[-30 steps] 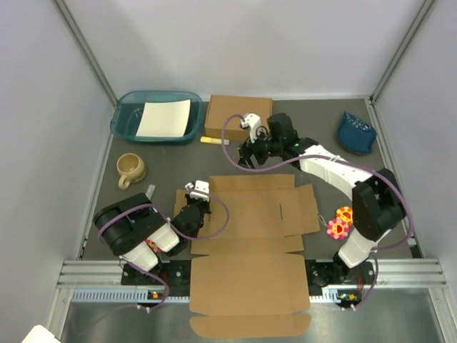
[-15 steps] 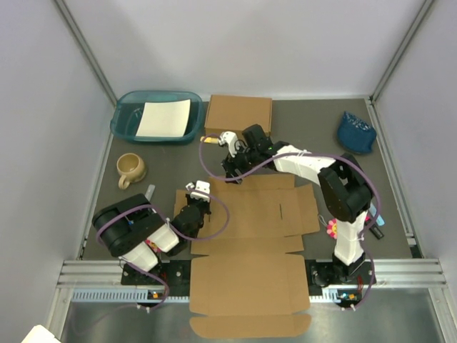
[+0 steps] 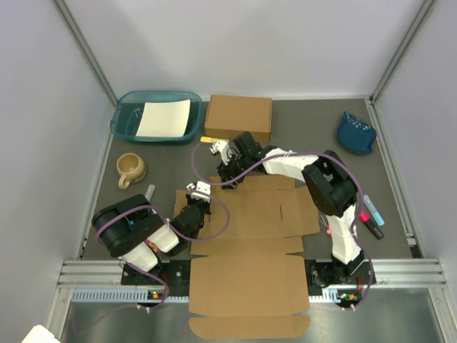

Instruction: Fold the paper box

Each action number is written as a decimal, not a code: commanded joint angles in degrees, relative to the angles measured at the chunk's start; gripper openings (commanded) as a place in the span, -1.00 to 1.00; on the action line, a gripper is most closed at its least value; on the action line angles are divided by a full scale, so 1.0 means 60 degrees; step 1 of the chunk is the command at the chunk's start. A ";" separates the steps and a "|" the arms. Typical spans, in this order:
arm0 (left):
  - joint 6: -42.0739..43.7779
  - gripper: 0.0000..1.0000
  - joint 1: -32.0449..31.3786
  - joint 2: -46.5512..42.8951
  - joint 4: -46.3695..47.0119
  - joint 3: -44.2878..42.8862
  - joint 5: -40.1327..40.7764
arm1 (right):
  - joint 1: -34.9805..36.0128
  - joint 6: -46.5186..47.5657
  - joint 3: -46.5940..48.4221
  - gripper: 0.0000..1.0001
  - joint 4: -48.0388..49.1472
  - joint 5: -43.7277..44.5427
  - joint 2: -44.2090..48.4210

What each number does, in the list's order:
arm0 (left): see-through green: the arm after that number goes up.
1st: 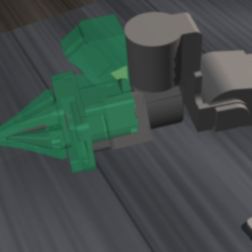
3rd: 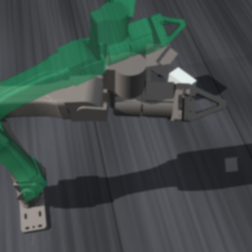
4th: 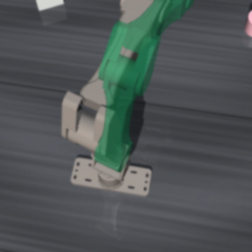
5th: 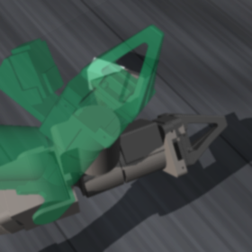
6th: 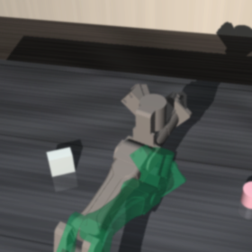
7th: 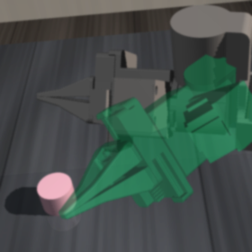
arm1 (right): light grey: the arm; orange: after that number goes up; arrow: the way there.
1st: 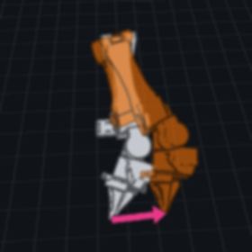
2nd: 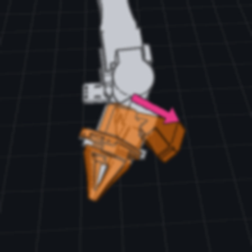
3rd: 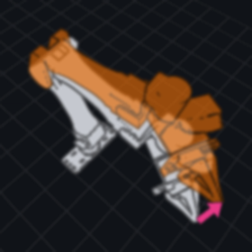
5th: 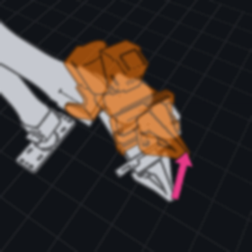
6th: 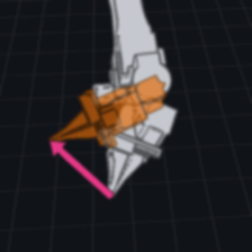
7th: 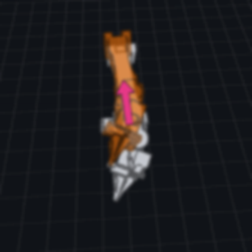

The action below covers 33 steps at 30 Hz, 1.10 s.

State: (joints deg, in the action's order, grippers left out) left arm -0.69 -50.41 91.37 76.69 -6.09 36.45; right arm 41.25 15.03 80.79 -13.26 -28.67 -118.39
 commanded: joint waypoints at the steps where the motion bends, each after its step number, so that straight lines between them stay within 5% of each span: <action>1: 0.0305 -1.00 -0.0064 -0.0141 0.3157 0.0106 0.0195 | 0.0141 0.0205 0.0055 0.05 0.0290 -0.0291 0.0146; 11: 0.0218 -0.92 -0.0065 -0.0667 0.2661 -0.0025 0.0371 | 0.0126 -0.0073 -0.0721 -0.66 0.0539 0.0571 0.1037; 14: 0.0159 -0.61 -0.0094 -0.1632 0.1374 -0.0186 0.0458 | 0.0141 -0.0102 -0.1320 -0.73 0.0773 0.1523 0.1667; 18: -0.0935 -0.49 -0.0123 -0.3667 -0.2005 -0.0756 0.0561 | 0.0185 0.0365 -0.2344 -0.79 0.0716 0.2782 0.3261; 22: -0.2647 -0.42 -0.0094 -0.5892 -0.7579 -0.1928 0.0590 | 0.0418 0.0674 -0.3064 -0.85 0.0539 0.4346 0.4349; 27: -0.3399 -0.28 -0.0108 -0.7082 -0.8942 -0.2150 0.0781 | 0.0887 0.0455 -0.3710 -1.00 0.0657 0.6503 0.5141; 33: -0.4277 -0.15 -0.0094 -0.7333 -1.0156 -0.2032 0.0402 | 0.0991 -0.0087 -0.4441 -1.00 0.1080 0.7455 0.5463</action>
State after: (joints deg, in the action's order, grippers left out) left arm -20.25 -50.78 48.47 24.97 -18.37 40.10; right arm 46.72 17.21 56.88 -10.02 7.18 -88.05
